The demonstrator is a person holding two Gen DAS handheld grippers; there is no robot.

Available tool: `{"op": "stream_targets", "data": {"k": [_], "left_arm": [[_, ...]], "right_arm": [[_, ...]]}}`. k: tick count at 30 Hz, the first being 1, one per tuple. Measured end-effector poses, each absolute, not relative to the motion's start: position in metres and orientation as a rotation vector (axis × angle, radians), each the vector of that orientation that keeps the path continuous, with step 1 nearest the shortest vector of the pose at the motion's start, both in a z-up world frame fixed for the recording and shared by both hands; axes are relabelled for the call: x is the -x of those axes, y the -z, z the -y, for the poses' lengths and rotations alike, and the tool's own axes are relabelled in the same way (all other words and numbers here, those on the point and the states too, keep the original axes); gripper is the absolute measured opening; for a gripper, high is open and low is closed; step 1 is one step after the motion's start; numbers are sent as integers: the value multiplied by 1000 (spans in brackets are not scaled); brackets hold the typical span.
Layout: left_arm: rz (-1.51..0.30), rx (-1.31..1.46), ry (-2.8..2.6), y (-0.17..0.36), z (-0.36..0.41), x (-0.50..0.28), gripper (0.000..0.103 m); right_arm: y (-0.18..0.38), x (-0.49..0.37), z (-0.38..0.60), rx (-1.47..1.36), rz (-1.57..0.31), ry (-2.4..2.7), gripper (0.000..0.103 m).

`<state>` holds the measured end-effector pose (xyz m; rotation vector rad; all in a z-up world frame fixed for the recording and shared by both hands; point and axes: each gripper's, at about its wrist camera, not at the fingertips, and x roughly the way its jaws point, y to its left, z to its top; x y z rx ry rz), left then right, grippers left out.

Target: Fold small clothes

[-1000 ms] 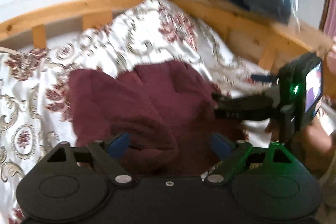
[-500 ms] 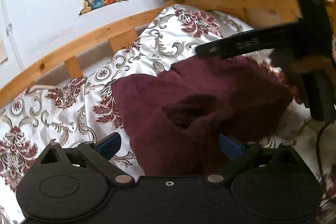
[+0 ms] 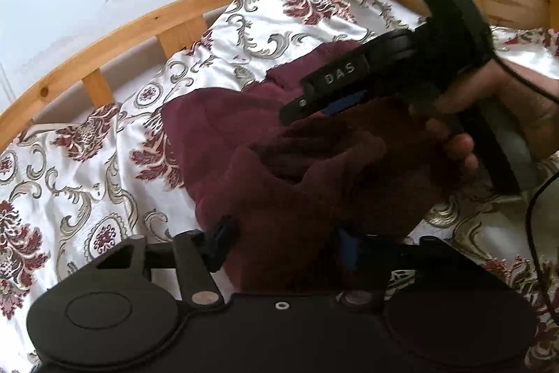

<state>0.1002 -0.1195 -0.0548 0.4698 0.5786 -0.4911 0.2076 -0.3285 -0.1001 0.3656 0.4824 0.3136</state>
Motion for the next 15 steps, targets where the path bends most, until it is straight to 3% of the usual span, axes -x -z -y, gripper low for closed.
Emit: {"op": "stream_targets", "data": {"k": [5, 9, 12, 15], "left_arm": [[-573, -502, 489, 57, 123, -97, 52], [-553, -497, 451, 57, 124, -94, 32], [-536, -466, 440, 52, 124, -94, 23], [-515, -440, 455, 45, 127, -91, 21]], "right_arm": [[103, -212, 327, -423, -512, -342, 32], [103, -210, 323, -418, -502, -332, 12], [94, -204, 322, -385, -453, -313, 8], [80, -196, 326, -338, -383, -284, 8]]}}
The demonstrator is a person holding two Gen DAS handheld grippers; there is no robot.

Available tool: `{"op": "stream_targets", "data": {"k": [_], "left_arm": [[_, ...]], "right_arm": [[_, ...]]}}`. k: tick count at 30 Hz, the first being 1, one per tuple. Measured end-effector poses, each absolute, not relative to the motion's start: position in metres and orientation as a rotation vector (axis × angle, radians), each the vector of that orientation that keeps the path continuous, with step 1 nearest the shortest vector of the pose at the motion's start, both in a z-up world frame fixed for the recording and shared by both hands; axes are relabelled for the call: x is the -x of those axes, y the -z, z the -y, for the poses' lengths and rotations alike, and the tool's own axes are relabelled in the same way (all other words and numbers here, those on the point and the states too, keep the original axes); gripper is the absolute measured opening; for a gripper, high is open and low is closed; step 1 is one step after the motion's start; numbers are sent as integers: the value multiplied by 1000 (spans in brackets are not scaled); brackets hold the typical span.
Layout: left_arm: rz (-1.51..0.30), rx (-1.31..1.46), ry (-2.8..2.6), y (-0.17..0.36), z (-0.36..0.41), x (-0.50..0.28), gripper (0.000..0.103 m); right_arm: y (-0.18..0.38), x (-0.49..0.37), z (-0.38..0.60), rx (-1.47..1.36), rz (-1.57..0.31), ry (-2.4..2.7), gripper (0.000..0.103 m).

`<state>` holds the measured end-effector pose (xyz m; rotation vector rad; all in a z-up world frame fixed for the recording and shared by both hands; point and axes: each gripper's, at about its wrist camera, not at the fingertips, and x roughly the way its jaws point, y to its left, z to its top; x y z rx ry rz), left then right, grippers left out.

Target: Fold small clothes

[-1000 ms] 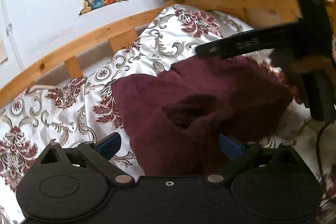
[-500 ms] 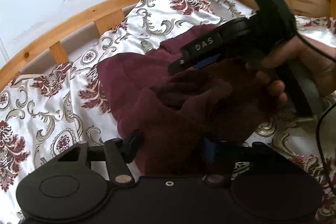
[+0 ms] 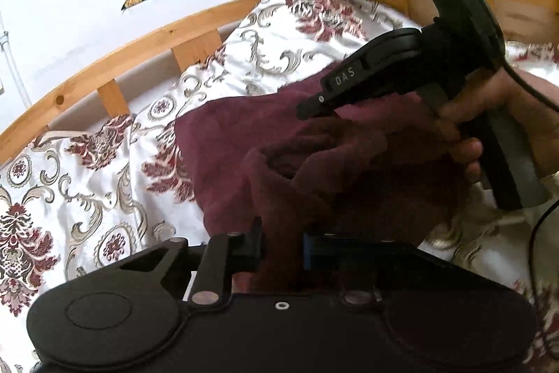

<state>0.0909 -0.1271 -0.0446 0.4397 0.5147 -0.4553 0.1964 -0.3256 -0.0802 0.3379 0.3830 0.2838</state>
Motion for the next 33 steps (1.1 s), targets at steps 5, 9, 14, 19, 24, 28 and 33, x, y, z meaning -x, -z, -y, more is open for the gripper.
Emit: {"op": "stream_targets", "data": {"k": [5, 9, 14, 19, 24, 28, 33], "left_arm": [[-444, -484, 533, 37, 151, -83, 21], [-417, -482, 585, 36, 169, -80, 21], [-388, -475, 642, 36, 188, -79, 21], [-402, -463, 673, 39, 202, -78, 21], [-435, -459, 687, 46, 207, -76, 21], [-478, -448, 702, 51, 207, -80, 22], [-473, -485, 719, 56, 209, -76, 28]], "right_arm": [[56, -182, 336, -274, -292, -228, 8], [47, -173, 355, -259, -262, -167, 8], [47, -165, 384, -281, -255, -95, 8], [50, -157, 402, -299, -261, -50, 8], [53, -154, 408, -292, -306, -18, 8], [60, -157, 411, -293, -375, 7, 8], [67, -159, 414, -300, -427, 25, 8]]}}
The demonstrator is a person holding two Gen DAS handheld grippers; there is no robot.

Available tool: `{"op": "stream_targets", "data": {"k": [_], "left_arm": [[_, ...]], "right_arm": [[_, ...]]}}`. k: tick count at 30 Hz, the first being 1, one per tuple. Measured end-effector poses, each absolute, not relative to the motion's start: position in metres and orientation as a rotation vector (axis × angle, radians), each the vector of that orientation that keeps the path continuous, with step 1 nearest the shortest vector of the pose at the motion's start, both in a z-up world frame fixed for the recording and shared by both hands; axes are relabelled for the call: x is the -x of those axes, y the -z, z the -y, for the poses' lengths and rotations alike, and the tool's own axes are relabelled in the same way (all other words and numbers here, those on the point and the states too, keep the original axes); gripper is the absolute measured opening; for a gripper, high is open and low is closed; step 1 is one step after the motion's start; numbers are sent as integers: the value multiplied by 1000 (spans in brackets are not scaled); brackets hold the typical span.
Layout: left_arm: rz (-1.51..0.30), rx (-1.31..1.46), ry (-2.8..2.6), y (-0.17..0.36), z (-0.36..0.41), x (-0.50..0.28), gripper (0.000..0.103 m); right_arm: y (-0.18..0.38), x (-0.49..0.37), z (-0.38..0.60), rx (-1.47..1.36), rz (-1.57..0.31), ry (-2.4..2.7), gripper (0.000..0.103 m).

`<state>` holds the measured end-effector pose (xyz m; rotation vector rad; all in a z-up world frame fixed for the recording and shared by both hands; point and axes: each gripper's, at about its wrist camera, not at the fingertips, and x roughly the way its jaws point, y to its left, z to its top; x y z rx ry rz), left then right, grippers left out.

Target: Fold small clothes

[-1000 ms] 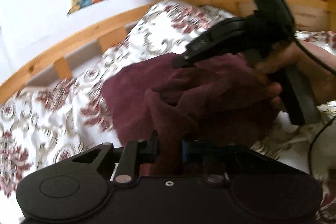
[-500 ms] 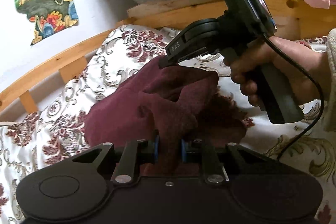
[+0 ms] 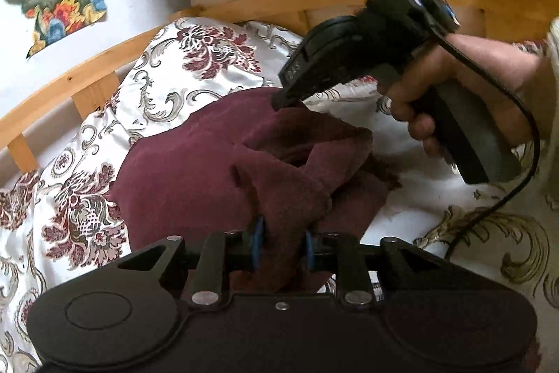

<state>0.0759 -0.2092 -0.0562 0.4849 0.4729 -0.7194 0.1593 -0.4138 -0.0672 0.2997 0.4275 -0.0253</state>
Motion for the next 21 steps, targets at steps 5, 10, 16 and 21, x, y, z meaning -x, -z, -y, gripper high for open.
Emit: {"op": "stream_targets", "data": {"k": [5, 10, 16, 21], "left_arm": [[-473, -474, 743, 56, 206, -72, 44], [-488, -404, 748, 49, 195, -74, 80], [-496, -308, 651, 41, 174, -85, 98], [-596, -142, 525, 49, 156, -108, 102]], "right_arm": [[73, -161, 418, -317, -441, 33, 11], [73, -160, 418, -338, -436, 34, 41], [74, -161, 418, -382, -432, -3, 75], [79, -171, 402, -251, -476, 53, 88]]}}
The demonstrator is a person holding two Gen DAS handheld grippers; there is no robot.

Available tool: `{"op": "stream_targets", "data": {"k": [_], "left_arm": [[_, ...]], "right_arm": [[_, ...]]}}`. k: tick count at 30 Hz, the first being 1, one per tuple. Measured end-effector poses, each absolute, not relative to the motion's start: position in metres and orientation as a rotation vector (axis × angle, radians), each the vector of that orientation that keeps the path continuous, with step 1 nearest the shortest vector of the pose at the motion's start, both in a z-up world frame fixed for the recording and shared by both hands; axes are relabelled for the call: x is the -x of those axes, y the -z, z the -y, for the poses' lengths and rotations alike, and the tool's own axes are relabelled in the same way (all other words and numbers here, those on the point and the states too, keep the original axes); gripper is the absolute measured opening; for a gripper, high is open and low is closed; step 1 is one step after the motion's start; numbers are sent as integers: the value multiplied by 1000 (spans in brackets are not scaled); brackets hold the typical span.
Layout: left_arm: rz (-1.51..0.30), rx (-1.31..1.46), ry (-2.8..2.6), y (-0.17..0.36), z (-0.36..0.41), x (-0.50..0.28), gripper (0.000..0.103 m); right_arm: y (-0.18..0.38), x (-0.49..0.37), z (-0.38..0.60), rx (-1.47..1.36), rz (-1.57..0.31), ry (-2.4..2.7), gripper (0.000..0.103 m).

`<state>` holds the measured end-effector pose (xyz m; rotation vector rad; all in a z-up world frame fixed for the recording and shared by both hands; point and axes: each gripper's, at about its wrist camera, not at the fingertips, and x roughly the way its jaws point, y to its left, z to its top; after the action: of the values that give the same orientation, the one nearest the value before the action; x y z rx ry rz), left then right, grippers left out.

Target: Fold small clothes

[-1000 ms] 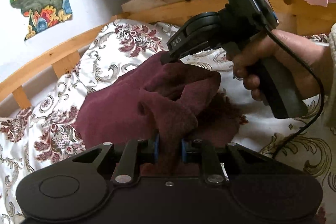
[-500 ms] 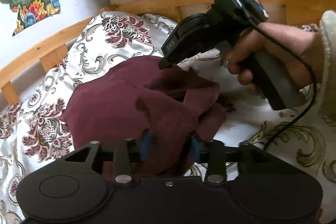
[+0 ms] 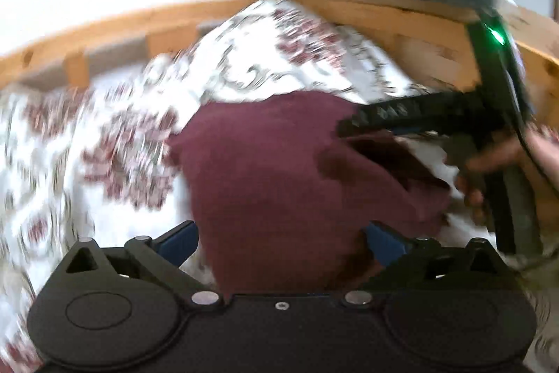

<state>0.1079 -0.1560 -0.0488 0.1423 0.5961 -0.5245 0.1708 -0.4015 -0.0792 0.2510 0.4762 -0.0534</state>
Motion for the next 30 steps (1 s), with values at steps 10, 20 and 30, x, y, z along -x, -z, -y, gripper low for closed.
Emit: {"op": "stream_targets", "data": {"k": [10, 20, 30], "left_arm": [[-729, -76, 427, 73, 158, -119, 102], [-853, 39, 365, 71, 151, -126, 102], [-870, 59, 350, 73, 150, -125, 102]], "right_arm": [[85, -171, 404, -161, -477, 213, 103], [71, -155, 404, -184, -403, 200, 103], [71, -152, 389, -155, -397, 144, 103]]}}
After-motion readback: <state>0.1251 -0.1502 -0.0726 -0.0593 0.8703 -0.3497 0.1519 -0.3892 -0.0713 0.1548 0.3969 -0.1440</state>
